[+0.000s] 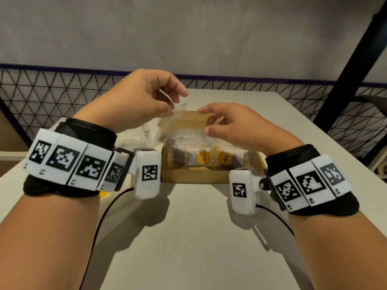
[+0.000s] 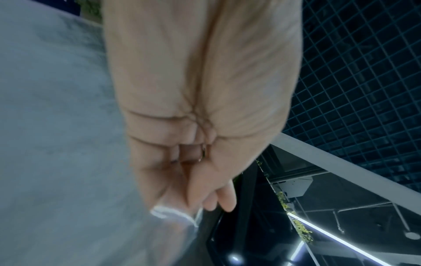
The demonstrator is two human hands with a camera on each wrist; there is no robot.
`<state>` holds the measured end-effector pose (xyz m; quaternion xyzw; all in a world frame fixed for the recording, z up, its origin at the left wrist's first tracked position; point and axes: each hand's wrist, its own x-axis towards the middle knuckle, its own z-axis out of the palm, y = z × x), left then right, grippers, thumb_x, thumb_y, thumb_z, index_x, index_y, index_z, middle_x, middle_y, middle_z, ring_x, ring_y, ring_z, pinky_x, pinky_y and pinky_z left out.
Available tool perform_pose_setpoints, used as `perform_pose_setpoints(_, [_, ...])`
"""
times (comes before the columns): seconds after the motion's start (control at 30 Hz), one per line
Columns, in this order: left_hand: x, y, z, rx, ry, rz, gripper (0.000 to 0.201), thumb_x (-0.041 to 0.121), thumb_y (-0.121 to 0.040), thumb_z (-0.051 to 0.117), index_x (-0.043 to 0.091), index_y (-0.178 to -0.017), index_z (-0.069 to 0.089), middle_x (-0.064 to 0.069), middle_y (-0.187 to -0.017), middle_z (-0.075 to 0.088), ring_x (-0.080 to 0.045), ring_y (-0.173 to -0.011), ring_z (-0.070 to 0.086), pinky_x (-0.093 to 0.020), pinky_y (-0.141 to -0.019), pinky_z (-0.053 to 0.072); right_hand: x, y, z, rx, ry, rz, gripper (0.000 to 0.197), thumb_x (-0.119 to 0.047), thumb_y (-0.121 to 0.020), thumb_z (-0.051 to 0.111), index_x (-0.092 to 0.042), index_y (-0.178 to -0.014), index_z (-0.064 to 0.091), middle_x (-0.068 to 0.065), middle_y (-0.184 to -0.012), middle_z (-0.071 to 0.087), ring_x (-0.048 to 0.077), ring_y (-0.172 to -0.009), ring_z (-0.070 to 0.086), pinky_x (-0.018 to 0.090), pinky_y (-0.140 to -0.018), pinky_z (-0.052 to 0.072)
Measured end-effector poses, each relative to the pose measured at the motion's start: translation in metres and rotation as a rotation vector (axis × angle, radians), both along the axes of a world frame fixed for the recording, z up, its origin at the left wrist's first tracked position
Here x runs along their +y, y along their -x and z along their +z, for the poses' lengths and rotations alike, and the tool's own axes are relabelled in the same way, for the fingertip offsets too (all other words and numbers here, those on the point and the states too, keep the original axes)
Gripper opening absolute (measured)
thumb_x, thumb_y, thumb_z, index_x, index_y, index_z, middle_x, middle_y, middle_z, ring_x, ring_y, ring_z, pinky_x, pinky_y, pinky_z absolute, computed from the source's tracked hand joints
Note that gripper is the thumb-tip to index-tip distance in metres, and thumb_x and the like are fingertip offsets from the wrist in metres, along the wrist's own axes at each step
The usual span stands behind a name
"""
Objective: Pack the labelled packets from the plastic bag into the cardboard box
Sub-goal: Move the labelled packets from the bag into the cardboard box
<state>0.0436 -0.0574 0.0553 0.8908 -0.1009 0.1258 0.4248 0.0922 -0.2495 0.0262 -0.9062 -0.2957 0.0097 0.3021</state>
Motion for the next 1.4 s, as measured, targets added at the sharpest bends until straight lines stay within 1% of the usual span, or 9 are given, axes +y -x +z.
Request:
perform_pose_setpoints(0.17, [-0.016, -0.001, -0.003, 0.002, 0.126, -0.122, 0.043, -0.016, -0.079, 0.058, 0.026, -0.081, 0.064, 0.004, -0.081, 0.058, -0.005, -0.073, 0.057, -0.027, -0.082, 0.056, 0.003, 0.0, -0.002, -0.021, -0.053, 0.024, 0.037, -0.025, -0.086, 0.064, -0.028, -0.121, 0.055, -0.004, -0.11, 0.059, 0.008, -0.088, 0.057, 0.024, -0.08, 0.048])
perform_pose_setpoints(0.33, [-0.018, -0.005, -0.007, 0.0, 0.126, -0.07, 0.04, -0.013, -0.079, 0.059, 0.027, -0.082, 0.063, 0.005, -0.079, 0.057, -0.01, -0.078, 0.057, -0.032, -0.086, 0.055, 0.001, 0.001, 0.002, -0.008, -0.103, 0.028, 0.008, -0.012, -0.087, 0.062, -0.017, -0.092, 0.062, 0.007, -0.092, 0.068, 0.023, -0.09, 0.064, 0.043, -0.087, 0.052])
perform_pose_setpoints(0.47, [-0.017, -0.009, -0.01, 0.01, 0.096, 0.01, 0.036, -0.01, -0.081, 0.06, 0.027, -0.082, 0.062, 0.006, -0.079, 0.058, -0.01, -0.077, 0.058, -0.03, -0.085, 0.055, -0.002, -0.001, 0.001, -0.012, -0.048, 0.026, 0.019, -0.01, -0.086, 0.062, -0.029, -0.09, 0.059, -0.001, -0.086, 0.066, 0.016, -0.082, 0.061, 0.039, -0.082, 0.053])
perform_pose_setpoints(0.6, [-0.007, -0.014, -0.014, 0.117, -0.049, 0.148, 0.02, 0.001, -0.085, 0.059, 0.021, -0.086, 0.063, 0.0, -0.086, 0.062, -0.013, -0.078, 0.058, -0.027, -0.078, 0.053, -0.008, -0.004, 0.003, -0.095, 0.039, -0.023, 0.008, -0.007, -0.087, 0.056, -0.009, -0.09, 0.064, 0.01, -0.091, 0.066, 0.023, -0.085, 0.059, 0.032, -0.074, 0.047])
perform_pose_setpoints(0.83, [0.018, -0.033, -0.037, 0.537, -0.671, 0.418, 0.023, 0.013, -0.091, 0.053, 0.004, -0.109, 0.065, -0.013, -0.11, 0.063, -0.031, -0.105, 0.058, -0.038, -0.093, 0.046, -0.021, -0.013, -0.006, -0.018, 0.329, -0.1, 0.041, -0.001, -0.087, 0.053, -0.026, -0.12, 0.052, -0.001, -0.107, 0.055, 0.016, -0.093, 0.049, 0.024, -0.068, 0.038])
perform_pose_setpoints(1.0, [0.018, -0.04, -0.045, 0.76, -0.734, 0.46, 0.014, 0.015, -0.089, 0.059, 0.002, -0.094, 0.056, -0.011, -0.091, 0.052, -0.033, -0.103, 0.055, -0.042, -0.098, 0.044, -0.022, -0.012, -0.007, -0.042, 0.321, -0.089, 0.03, 0.004, -0.084, 0.05, -0.022, -0.098, 0.052, 0.0, -0.099, 0.057, 0.019, -0.09, 0.053, 0.02, -0.063, 0.04])
perform_pose_setpoints(1.13, [0.021, -0.043, -0.055, 0.889, -0.748, 0.417, 0.017, 0.015, -0.094, 0.051, 0.006, -0.079, 0.053, -0.009, -0.094, 0.049, -0.03, -0.099, 0.052, -0.038, -0.092, 0.043, -0.015, -0.01, -0.002, 0.044, 0.515, -0.117, 0.031, 0.007, -0.085, 0.045, -0.013, -0.095, 0.067, 0.001, -0.11, 0.06, 0.021, -0.098, 0.054, 0.026, -0.075, 0.04])
perform_pose_setpoints(1.27, [0.027, -0.045, -0.057, 0.852, -0.798, 0.364, 0.026, 0.011, -0.095, 0.046, 0.002, -0.116, 0.058, -0.009, -0.096, 0.051, -0.023, -0.087, 0.049, -0.03, -0.076, 0.042, -0.017, -0.004, -0.004, 0.091, 0.566, -0.147, 0.038, 0.005, -0.087, 0.043, -0.016, -0.102, 0.071, 0.002, -0.12, 0.06, 0.021, -0.101, 0.053, 0.028, -0.082, 0.043])
perform_pose_setpoints(1.4, [0.032, -0.045, -0.053, 0.873, -0.792, 0.395, 0.014, 0.011, -0.093, 0.047, 0.003, -0.096, 0.058, -0.013, -0.104, 0.058, -0.025, -0.091, 0.053, -0.029, -0.074, 0.041, -0.018, -0.005, -0.005, 0.123, 0.594, -0.178, 0.033, -0.002, -0.088, 0.044, -0.009, -0.108, 0.068, 0.008, -0.116, 0.063, 0.027, -0.107, 0.057, 0.035, -0.094, 0.047])
